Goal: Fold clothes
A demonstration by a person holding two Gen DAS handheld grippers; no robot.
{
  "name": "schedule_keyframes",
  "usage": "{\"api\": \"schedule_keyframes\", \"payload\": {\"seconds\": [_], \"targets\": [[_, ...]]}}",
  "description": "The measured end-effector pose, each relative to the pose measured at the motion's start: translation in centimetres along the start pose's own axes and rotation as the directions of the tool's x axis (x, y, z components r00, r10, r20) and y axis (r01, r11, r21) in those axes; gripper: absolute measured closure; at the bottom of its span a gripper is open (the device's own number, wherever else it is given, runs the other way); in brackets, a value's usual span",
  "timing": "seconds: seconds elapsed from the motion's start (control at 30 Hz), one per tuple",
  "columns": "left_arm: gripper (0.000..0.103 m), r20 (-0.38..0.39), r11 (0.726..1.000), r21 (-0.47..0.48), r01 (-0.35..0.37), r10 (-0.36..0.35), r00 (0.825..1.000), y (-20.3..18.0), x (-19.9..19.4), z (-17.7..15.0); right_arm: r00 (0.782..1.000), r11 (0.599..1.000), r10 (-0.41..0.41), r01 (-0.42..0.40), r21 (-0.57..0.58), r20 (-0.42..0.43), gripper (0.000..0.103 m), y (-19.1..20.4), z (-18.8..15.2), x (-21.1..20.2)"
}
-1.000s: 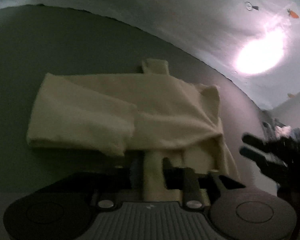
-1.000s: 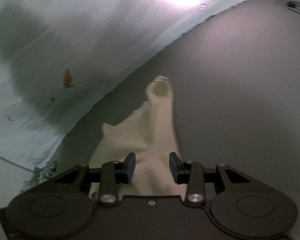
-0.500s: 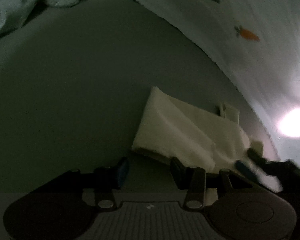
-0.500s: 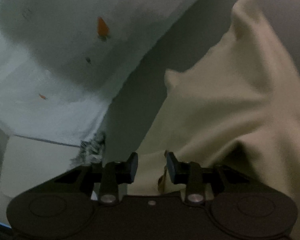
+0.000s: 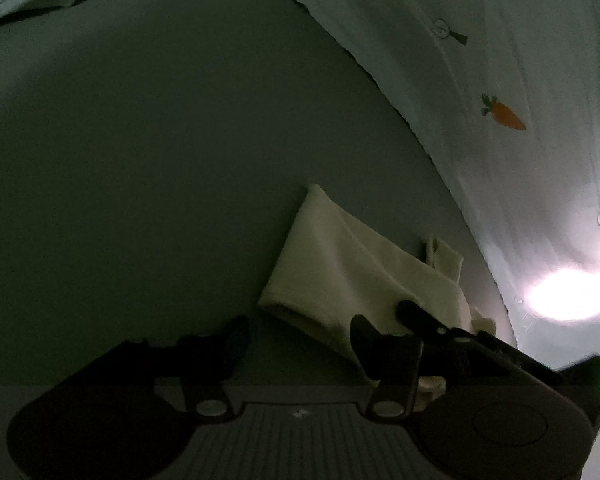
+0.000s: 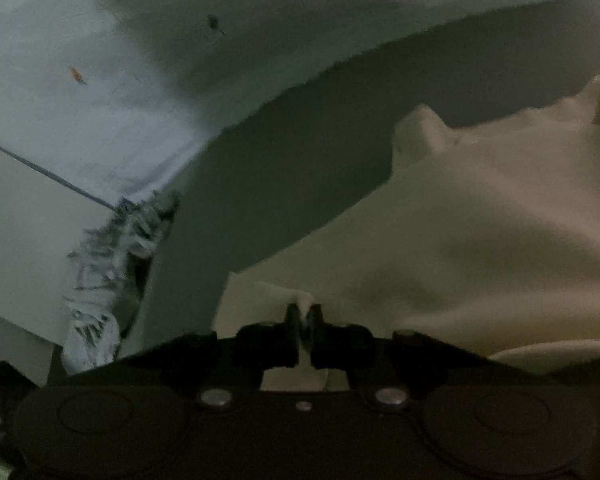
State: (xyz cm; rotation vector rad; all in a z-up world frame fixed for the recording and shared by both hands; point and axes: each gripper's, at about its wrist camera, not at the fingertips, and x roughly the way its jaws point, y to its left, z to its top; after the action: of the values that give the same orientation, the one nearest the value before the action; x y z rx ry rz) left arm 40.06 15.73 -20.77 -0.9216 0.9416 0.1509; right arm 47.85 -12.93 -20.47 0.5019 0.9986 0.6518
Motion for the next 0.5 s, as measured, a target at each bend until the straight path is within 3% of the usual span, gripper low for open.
{"api": "schedule_keyframes", "payload": {"seconds": [0.23,0.5], "targets": [[0.046,0.022,0.987,0.128,-0.093,0.091,0.996,-2.4,-1.1,-0.8,0.989,0.998,-0.019,0.010,0.066,0.145,0.099,-0.3,-1.4,-6.9],[0.046,0.020,0.976,0.213,-0.036,0.032,0.999,-4.5,-4.0,-4.6,0.965,0.958,-0.141,0.077,0.275,0.219,0.099,-4.5,-8.2,-15.3]]}}
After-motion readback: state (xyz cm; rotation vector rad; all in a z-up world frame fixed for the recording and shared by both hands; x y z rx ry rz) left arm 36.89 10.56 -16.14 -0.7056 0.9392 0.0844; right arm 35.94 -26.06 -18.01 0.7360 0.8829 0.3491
